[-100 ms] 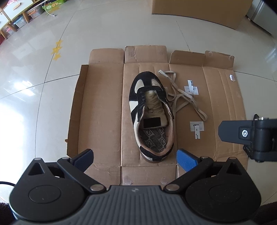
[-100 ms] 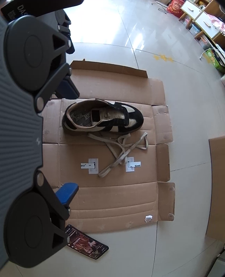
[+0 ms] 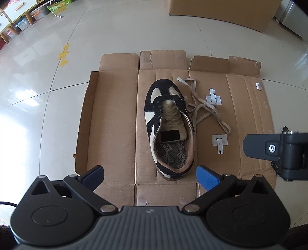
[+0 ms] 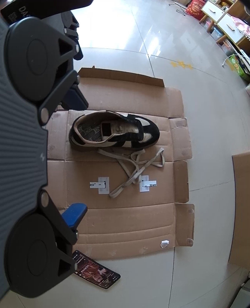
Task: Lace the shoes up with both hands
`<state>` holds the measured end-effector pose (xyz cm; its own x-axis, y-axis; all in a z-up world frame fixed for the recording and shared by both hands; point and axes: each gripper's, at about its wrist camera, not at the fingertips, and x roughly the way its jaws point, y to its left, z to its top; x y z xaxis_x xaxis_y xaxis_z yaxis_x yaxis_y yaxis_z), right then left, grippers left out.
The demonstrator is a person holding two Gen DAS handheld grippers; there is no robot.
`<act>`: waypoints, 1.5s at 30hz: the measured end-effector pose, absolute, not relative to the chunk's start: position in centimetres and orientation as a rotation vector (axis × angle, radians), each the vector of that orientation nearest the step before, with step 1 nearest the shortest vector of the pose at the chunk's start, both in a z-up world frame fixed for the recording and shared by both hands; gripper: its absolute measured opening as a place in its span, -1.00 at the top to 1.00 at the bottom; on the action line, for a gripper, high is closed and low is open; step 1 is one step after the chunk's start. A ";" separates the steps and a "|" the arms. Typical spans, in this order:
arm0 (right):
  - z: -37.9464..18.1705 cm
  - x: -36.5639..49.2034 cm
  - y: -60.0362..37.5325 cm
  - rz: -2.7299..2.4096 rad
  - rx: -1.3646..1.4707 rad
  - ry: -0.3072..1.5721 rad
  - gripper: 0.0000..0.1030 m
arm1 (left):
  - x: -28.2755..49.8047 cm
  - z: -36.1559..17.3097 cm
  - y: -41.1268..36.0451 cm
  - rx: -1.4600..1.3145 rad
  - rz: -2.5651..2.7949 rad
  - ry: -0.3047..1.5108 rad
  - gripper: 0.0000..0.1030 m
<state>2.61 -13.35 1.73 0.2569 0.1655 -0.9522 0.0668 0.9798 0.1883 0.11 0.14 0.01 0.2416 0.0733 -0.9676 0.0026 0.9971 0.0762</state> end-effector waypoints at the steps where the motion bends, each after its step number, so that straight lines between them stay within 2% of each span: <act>1: 1.7 2.5 -13.3 0.069 0.205 1.313 -1.00 | 0.2 0.0 0.2 0.069 0.050 1.326 -0.98; 45: 0.6 1.4 -12.5 0.111 0.169 1.347 -1.00 | 0.5 -0.1 0.6 0.085 0.040 1.344 -0.98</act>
<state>1.35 -12.45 0.62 0.2189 0.1774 -0.9595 0.0177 0.9824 0.1857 0.48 0.60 -0.09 0.2243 0.0781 -0.9714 0.0204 0.9962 0.0848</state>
